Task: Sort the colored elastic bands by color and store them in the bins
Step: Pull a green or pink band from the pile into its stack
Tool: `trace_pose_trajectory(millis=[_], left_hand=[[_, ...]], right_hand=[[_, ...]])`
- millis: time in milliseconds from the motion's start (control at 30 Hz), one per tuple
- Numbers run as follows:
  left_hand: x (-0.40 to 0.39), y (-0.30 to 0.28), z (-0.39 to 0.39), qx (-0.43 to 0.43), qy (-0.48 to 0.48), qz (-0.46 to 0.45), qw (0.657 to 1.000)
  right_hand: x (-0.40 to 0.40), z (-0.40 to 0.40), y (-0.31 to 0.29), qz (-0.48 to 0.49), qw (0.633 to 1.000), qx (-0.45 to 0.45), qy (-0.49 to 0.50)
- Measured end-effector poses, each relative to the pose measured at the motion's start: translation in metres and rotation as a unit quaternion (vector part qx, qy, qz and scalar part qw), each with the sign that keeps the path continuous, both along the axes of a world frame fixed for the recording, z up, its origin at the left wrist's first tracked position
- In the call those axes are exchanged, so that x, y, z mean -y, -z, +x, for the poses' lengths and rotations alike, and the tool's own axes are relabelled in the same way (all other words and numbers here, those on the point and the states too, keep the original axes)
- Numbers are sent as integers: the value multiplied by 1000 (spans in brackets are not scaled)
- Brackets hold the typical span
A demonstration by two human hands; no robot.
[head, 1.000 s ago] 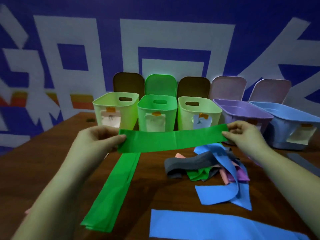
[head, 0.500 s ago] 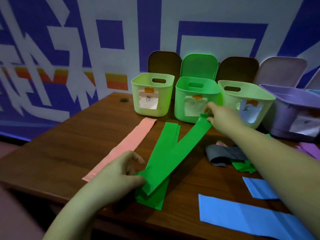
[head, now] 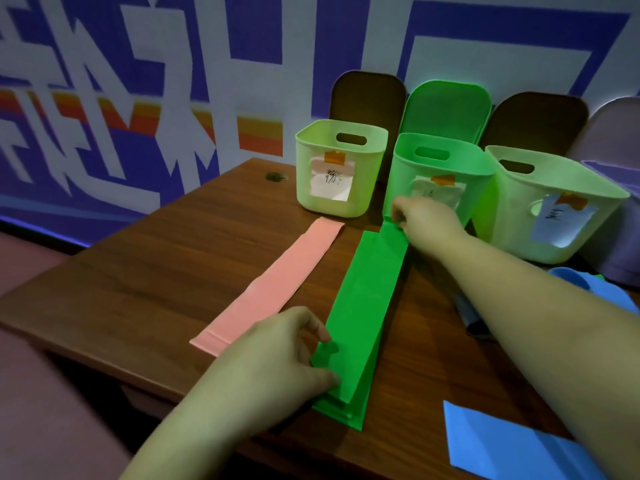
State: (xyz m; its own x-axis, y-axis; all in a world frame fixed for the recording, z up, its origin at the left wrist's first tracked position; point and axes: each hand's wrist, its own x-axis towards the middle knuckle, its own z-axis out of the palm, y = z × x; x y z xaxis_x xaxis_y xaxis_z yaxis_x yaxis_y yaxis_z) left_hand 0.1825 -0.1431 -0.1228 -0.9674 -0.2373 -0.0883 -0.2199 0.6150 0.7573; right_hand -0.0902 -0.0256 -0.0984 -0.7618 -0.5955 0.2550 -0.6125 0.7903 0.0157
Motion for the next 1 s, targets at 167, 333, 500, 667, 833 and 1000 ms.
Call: trace_pose_trajectory(millis=[167,333,500,667,833,1000], left_hand=[[-8,2,0,4,5,-91,996],[-10,3,1,31,13,-144,989],[-7,1,3,30,10,-147,989],[-7,-9,-3,28,-18,-123,992],[-22,-19,-19,8,-38,-116,993],[-54,-25,-36,-3,-6,-175,985]], right_hand=[[12,-1,15,17,1000,-1,0],[12,-6,28,49,997,57,14],[4,-1,24,27,996,88,9],[-17,14,7,27,995,90,-13],[-60,28,-6,23,996,81,-16],[-128,24,-16,-43,994,97,11]])
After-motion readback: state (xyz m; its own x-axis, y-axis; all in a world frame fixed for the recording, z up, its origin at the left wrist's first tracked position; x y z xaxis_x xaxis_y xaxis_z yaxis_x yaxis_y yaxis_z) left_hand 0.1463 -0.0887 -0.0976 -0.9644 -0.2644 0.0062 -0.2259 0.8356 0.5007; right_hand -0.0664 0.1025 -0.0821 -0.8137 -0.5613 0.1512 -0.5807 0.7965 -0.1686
